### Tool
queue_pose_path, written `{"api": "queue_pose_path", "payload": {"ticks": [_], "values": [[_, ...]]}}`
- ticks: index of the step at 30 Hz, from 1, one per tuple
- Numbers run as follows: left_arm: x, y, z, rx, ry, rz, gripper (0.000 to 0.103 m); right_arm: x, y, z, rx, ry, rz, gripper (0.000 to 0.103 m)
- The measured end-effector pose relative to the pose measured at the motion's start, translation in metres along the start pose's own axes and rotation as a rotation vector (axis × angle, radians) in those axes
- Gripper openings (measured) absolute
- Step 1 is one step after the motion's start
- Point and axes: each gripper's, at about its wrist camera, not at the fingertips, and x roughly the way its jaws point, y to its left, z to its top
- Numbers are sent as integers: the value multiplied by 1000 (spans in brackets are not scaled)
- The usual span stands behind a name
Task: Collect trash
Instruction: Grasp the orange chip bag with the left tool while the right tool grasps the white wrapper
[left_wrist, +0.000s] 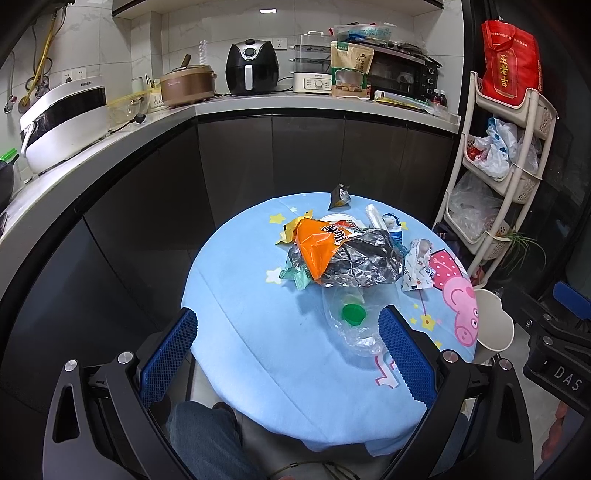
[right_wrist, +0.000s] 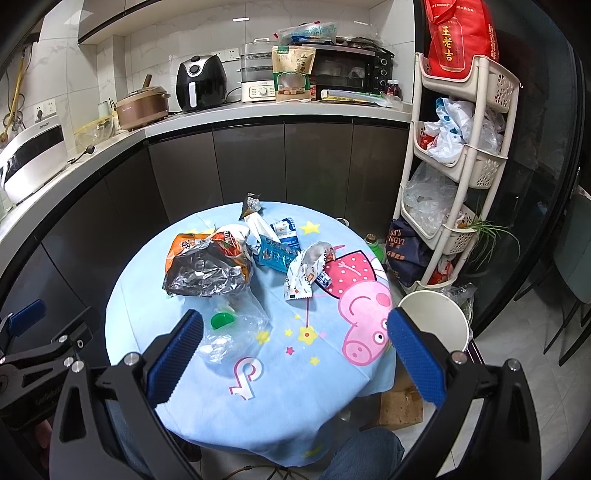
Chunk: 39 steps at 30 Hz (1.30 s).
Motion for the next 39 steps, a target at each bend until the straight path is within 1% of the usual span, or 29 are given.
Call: {"api": "queue_pose_path", "payload": {"ticks": [9, 11, 12, 13, 15, 16, 17, 18, 21, 23, 26, 29, 31, 32, 34, 37, 38, 39], "values": [[9, -2, 2, 1, 7, -11, 94, 18, 1, 1, -16, 20, -2, 100], [16, 0, 4, -9, 20, -27, 94, 24, -1, -2, -26, -13, 5, 100], [20, 2, 5, -13, 25, -36, 94, 28, -3, -4, -27, -29, 24, 100], [23, 3, 5, -13, 26, -42, 94, 36, -5, -6, -23, -19, 50, 100], [30, 7, 5, -4, 26, -57, 94, 53, -6, -9, -32, 55, 96, 100], [33, 8, 5, 2, 25, -66, 94, 65, -6, -11, -41, 96, 138, 100], [37, 9, 6, 8, 27, -73, 94, 74, -6, -12, -45, 110, 166, 100], [42, 9, 8, 15, 32, -84, 94, 78, -5, -12, -49, 111, 174, 100], [62, 7, 16, 41, 43, -122, 94, 97, -7, -7, -58, 114, 157, 100], [79, 4, 23, 62, 48, -134, 89, 112, -18, -3, -15, 124, 159, 100], [112, -6, 35, 97, 73, -132, 88, 140, -34, 5, 42, 158, 176, 100], [140, -16, 49, 125, 93, -132, 86, 171, -40, 11, 61, 196, 195, 100], [151, -22, 56, 150, 97, -132, 85, 194, -40, 14, 69, 228, 190, 99], [158, -27, 59, 173, 101, -129, 83, 204, -40, 14, 77, 247, 191, 97], [168, -33, 63, 202, 118, -130, 79, 227, -40, 12, 108, 296, 200, 91], [181, -41, 65, 232, 136, -125, 77, 251, -37, 8, 137, 334, 200, 84], [186, -42, 67, 237, 142, -121, 72, 256, -37, 7, 139, 339, 199, 77], [190, -43, 67, 239, 153, -121, 69, 260, -37, 6, 141, 344, 203, 57]]}}
